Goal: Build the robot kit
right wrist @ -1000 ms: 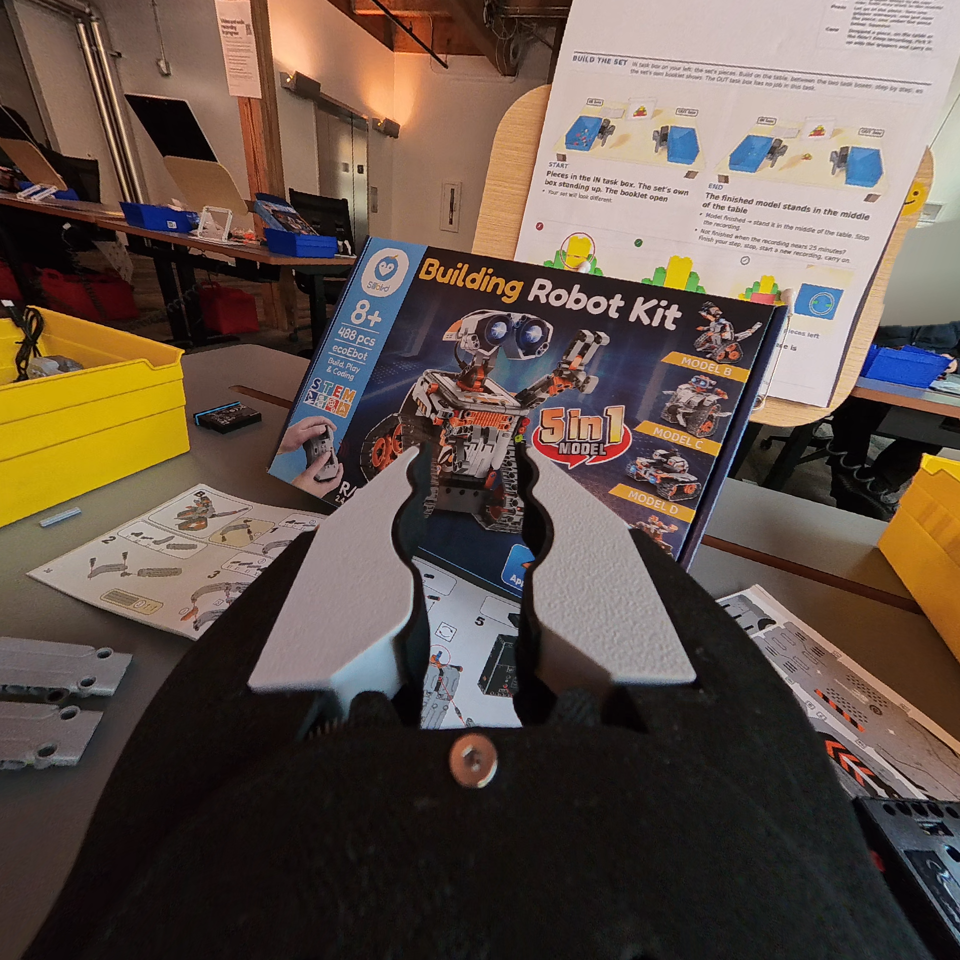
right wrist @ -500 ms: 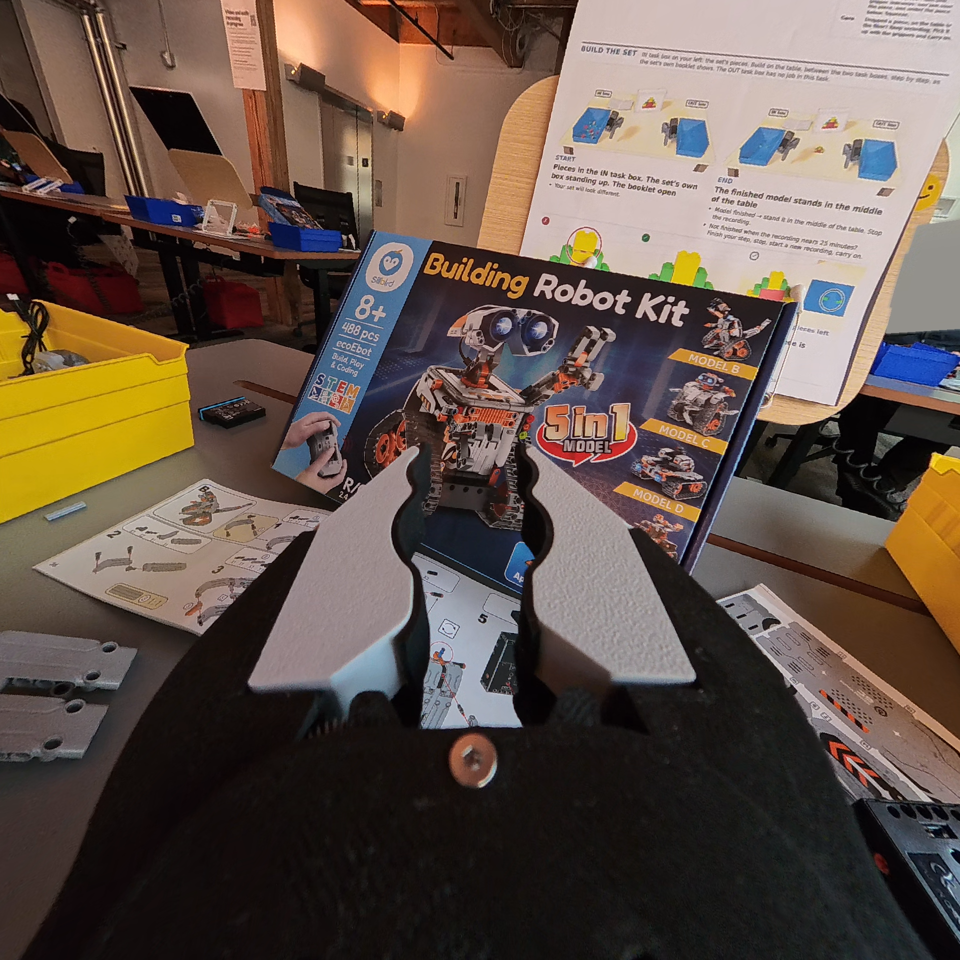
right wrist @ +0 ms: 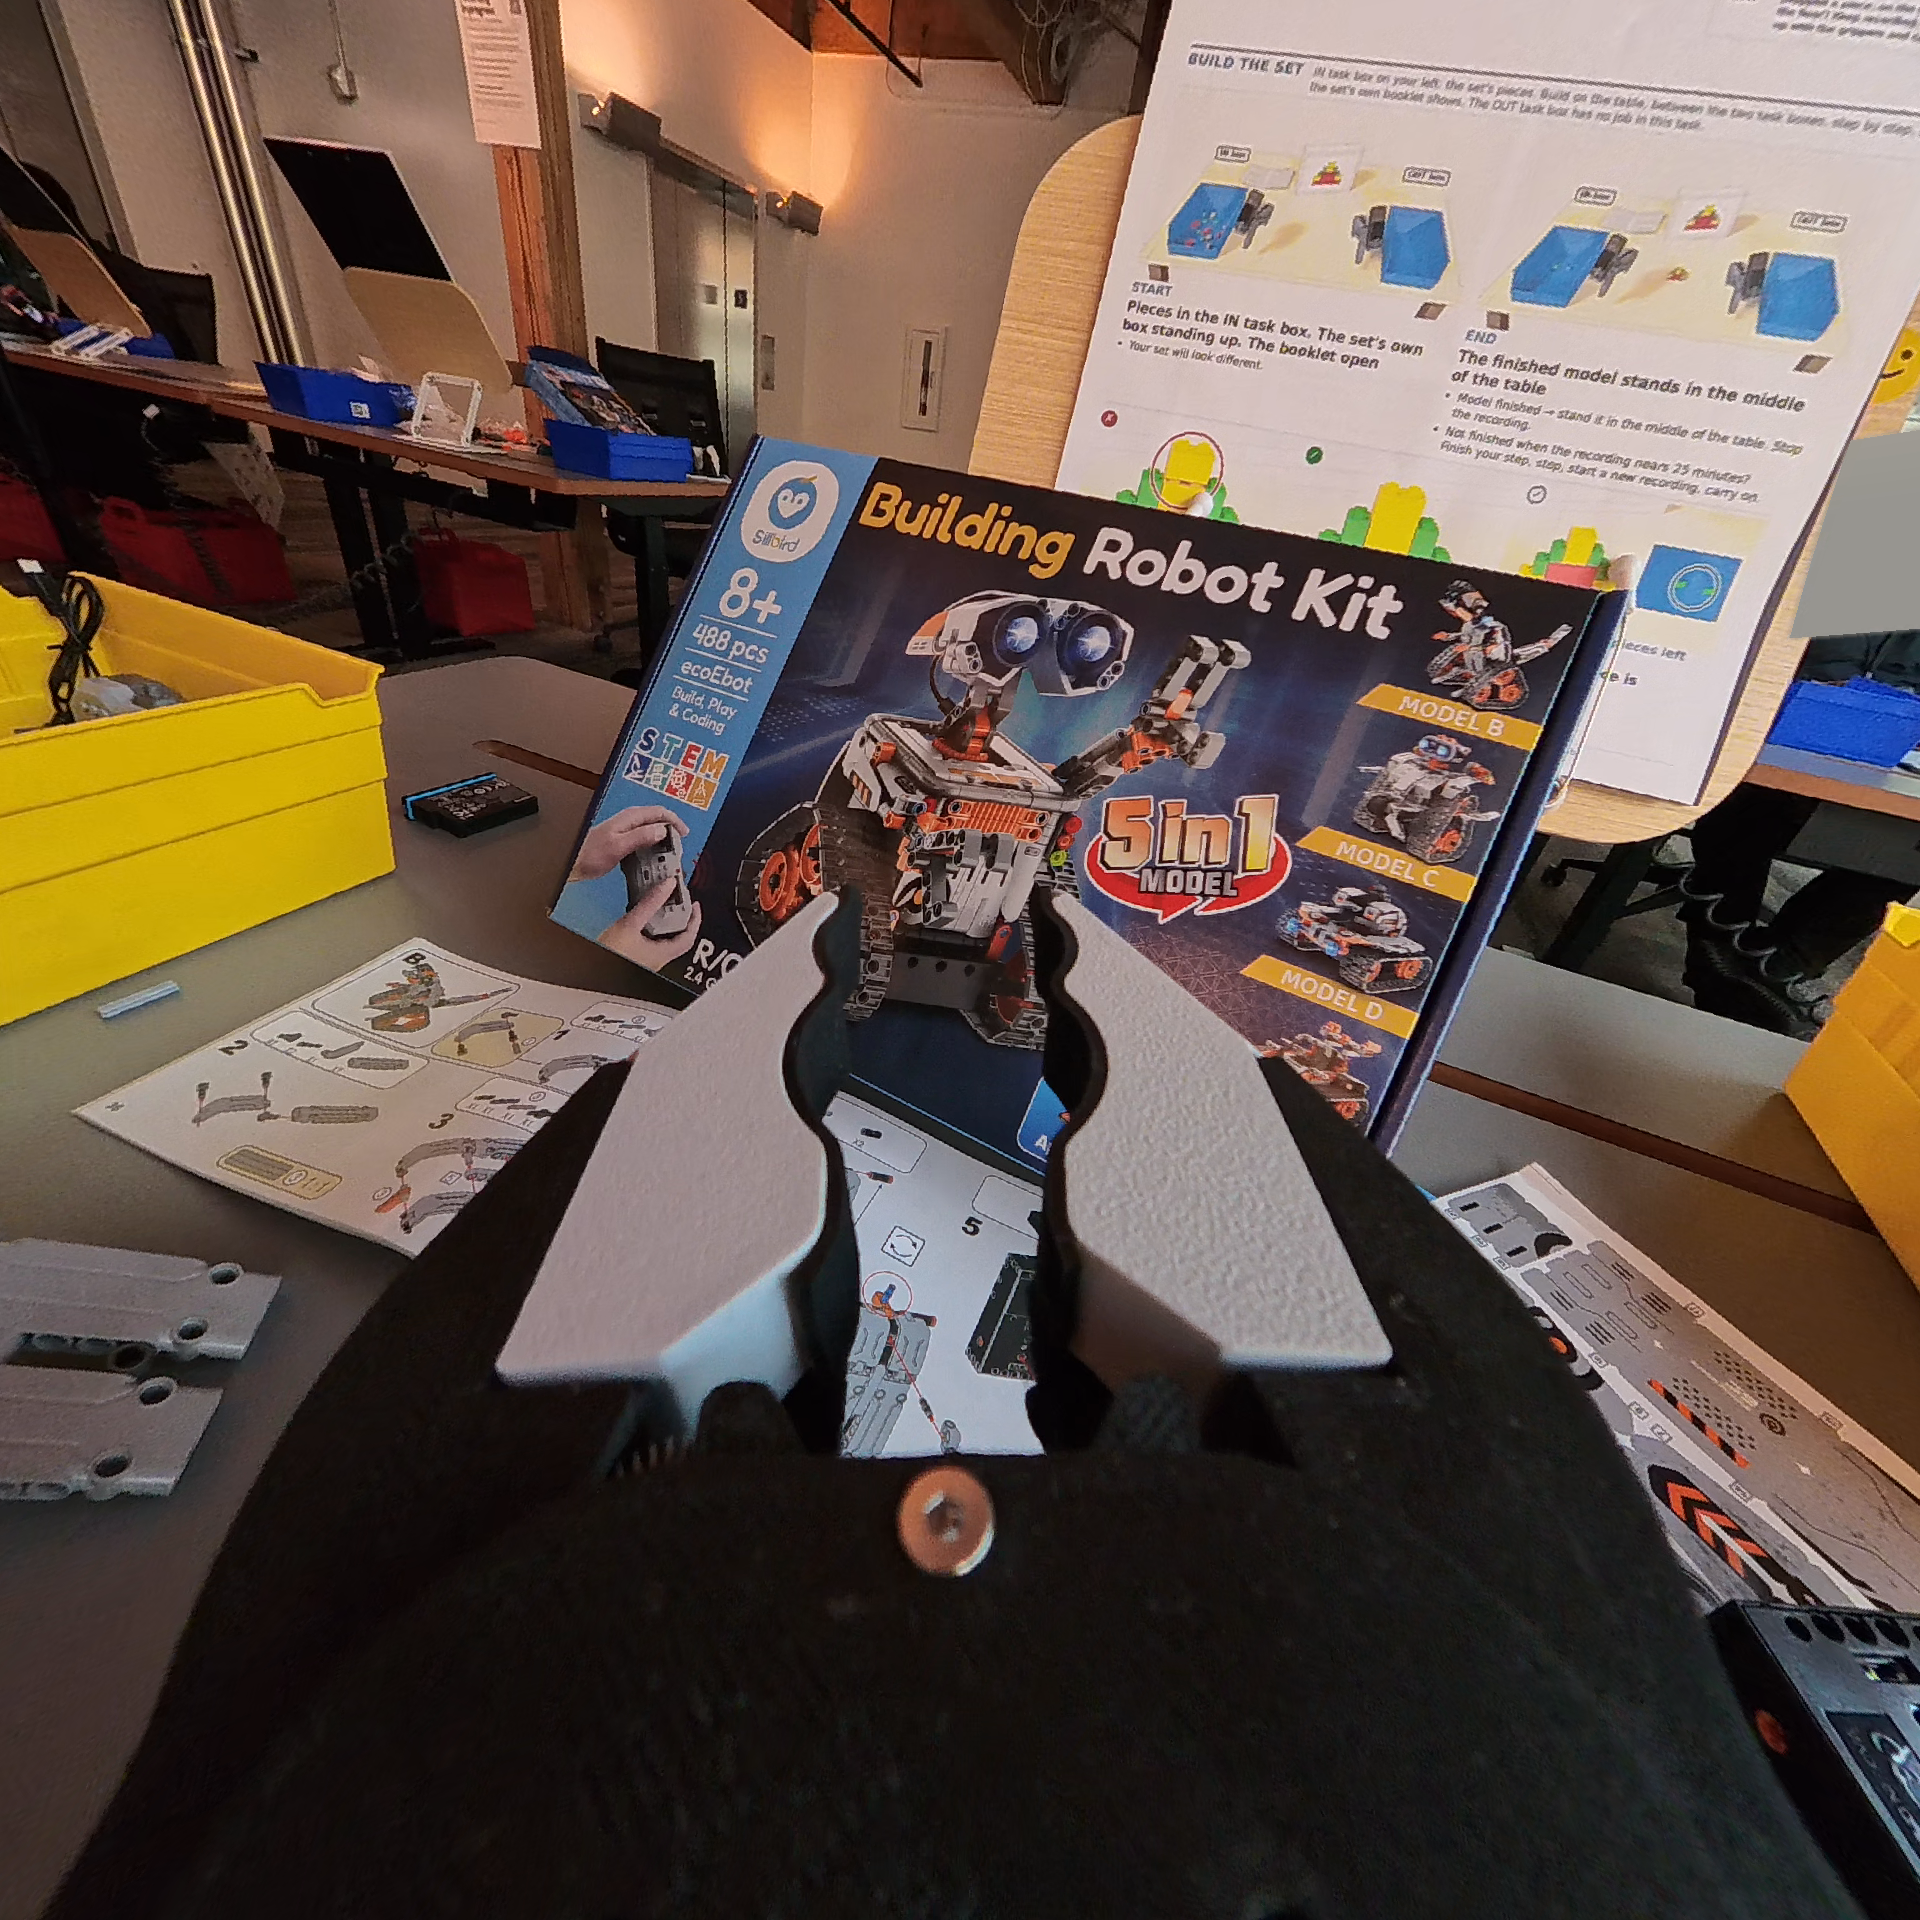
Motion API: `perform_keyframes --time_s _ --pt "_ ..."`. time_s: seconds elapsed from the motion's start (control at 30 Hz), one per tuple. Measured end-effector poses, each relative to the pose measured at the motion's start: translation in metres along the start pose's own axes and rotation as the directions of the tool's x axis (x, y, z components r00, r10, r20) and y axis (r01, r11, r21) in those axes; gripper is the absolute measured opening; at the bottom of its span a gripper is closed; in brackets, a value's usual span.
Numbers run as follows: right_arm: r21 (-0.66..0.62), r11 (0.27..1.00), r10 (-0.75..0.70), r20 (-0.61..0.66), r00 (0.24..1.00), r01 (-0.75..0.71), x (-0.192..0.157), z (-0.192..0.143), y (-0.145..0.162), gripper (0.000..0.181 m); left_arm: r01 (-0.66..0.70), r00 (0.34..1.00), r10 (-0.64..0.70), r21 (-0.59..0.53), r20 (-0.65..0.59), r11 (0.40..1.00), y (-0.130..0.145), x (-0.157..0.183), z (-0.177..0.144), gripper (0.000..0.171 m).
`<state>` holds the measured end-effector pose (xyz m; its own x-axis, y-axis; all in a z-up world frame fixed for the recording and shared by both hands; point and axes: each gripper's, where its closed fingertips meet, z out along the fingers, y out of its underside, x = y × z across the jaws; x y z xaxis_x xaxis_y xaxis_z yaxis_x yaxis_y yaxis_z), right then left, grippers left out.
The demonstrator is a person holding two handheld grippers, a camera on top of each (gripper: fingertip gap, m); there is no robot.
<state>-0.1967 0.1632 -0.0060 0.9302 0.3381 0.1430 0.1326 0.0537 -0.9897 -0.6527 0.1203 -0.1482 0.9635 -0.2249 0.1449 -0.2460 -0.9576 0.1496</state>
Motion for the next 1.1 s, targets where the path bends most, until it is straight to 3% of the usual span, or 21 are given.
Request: perform_keyframes --time_s 0.27,0.43,0.57,0.77,1.1 --pt "0.001 1.000 0.008 0.009 1.000 -0.008 -0.001 0.000 -0.001 0.031 -0.014 1.000 0.012 0.076 0.021 0.997 -0.029 -0.006 0.000 0.010" --pt "-0.003 1.000 0.003 0.014 1.000 -0.003 -0.002 0.000 0.000 0.032 -0.002 0.999 -0.001 0.076 0.047 0.997 -0.025 -0.008 -0.002 0.014" --pt "-0.006 1.000 0.004 0.017 1.000 -0.004 -0.003 0.000 0.000 0.032 -0.010 0.999 0.009 0.004 0.047 1.000 -0.012 -0.010 0.006 0.009" --pt "-0.010 1.000 0.002 0.024 1.000 -0.001 -0.005 0.001 0.001 0.032 -0.016 1.000 0.014 0.052 0.028 0.999 -0.022 -0.008 0.002 0.011" --pt "-0.020 1.000 0.001 0.036 0.999 0.000 -0.007 0.002 0.003 0.031 -0.106 0.987 0.104 0.014 0.121 0.994 -0.018 -0.013 0.002 0.013"
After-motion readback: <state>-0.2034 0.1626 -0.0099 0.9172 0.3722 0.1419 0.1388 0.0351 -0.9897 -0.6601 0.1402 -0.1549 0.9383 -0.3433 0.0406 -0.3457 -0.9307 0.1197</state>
